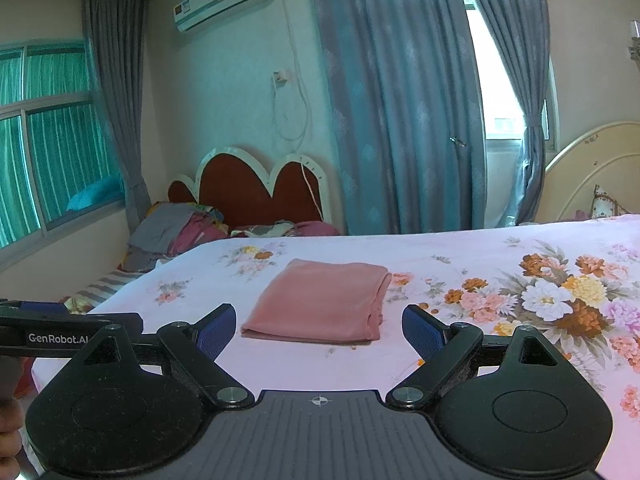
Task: Fold small clothes
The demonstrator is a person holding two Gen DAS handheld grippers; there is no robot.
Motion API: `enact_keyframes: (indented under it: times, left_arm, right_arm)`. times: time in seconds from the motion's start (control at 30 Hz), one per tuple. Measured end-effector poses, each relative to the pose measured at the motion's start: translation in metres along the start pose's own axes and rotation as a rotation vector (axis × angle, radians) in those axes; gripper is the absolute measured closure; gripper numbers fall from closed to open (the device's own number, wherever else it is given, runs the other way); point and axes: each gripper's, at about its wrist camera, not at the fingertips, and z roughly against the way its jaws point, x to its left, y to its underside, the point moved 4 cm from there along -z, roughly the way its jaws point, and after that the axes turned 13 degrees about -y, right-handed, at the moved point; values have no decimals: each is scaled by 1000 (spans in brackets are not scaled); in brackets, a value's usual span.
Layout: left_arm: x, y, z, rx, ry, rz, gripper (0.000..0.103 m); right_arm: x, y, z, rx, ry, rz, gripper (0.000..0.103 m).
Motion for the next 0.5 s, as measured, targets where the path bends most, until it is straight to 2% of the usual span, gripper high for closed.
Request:
enact_keyframes:
  times: [0.5]
  left_arm:
    - [2,-1,-5,10,-3,5,0]
  right_arm:
    - [0,3,-5,13,-8,4,14]
